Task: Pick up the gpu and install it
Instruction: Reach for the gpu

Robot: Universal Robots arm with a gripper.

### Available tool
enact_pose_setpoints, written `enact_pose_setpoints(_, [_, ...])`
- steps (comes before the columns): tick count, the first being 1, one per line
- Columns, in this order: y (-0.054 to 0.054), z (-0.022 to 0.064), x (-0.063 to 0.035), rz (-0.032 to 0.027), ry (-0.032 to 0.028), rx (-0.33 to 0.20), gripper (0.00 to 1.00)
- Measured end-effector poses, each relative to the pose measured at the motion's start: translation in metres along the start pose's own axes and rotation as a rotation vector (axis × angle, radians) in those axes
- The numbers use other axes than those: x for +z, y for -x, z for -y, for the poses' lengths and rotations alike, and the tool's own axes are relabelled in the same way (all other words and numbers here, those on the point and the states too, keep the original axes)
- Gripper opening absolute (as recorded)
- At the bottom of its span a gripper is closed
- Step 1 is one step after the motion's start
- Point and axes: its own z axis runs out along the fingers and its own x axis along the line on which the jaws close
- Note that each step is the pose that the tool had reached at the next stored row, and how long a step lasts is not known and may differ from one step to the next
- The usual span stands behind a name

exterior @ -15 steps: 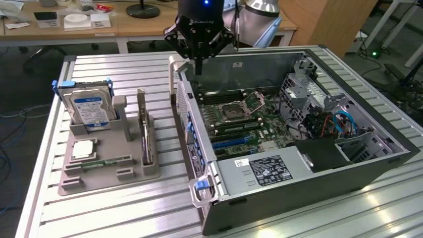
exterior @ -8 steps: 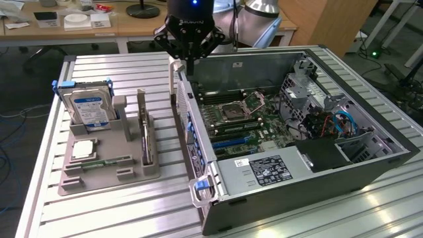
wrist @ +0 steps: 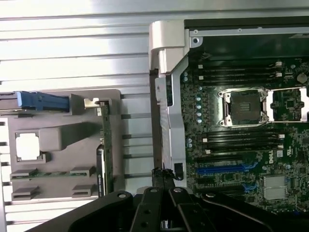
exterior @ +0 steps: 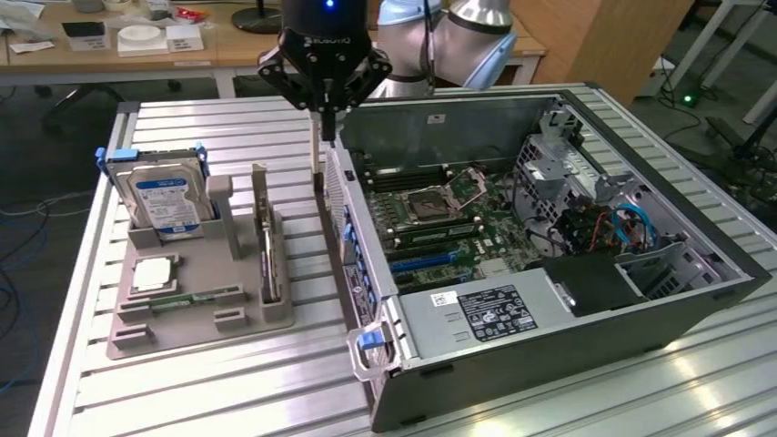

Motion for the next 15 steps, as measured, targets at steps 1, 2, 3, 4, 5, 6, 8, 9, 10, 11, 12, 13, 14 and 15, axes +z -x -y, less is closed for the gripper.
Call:
enact_pose_setpoints(1, [-0.003,0.0002,-0.0001,0.0000,-0.0001,0.000,0.11])
enact_pose_setpoints(2, [-0.005,0.0005,-0.0001,0.0000,0.0000,0.000,0.11])
enact_pose_setpoints(3, [-0.008,0.0007,-0.0002,0.0000,0.0000,0.000,0.11])
enact_pose_setpoints(4, [-0.011,0.0009,-0.0003,0.0000,0.0000,0.000,0.11])
enact_pose_setpoints(5, [-0.014,0.0011,-0.0004,0.0000,0.0000,0.000,0.11])
enact_pose_setpoints(6, [-0.017,0.0013,-0.0005,0.0000,0.0000,0.000,0.11])
enact_pose_setpoints(8, [-0.022,0.0018,-0.0006,0.0000,0.0000,0.000,0.11])
enact_pose_setpoints(9, [-0.025,0.0020,-0.0007,0.0000,0.0000,0.000,0.11])
enact_pose_setpoints(10, [-0.028,0.0022,-0.0008,0.0000,0.0000,0.000,0.11])
enact_pose_setpoints(11, [-0.030,0.0025,-0.0008,0.0000,0.0001,0.000,0.11])
enact_pose_setpoints(12, [-0.033,0.0027,-0.0009,0.0000,0.0000,0.000,0.11])
enact_pose_setpoints(13, [-0.036,0.0029,-0.0010,0.0000,0.0000,0.000,0.11])
enact_pose_setpoints(14, [-0.038,0.0031,-0.0011,0.0000,0.0000,0.000,0.11])
enact_pose_setpoints(15, [-0.041,0.0033,-0.0011,0.0000,0.0000,0.000,0.11])
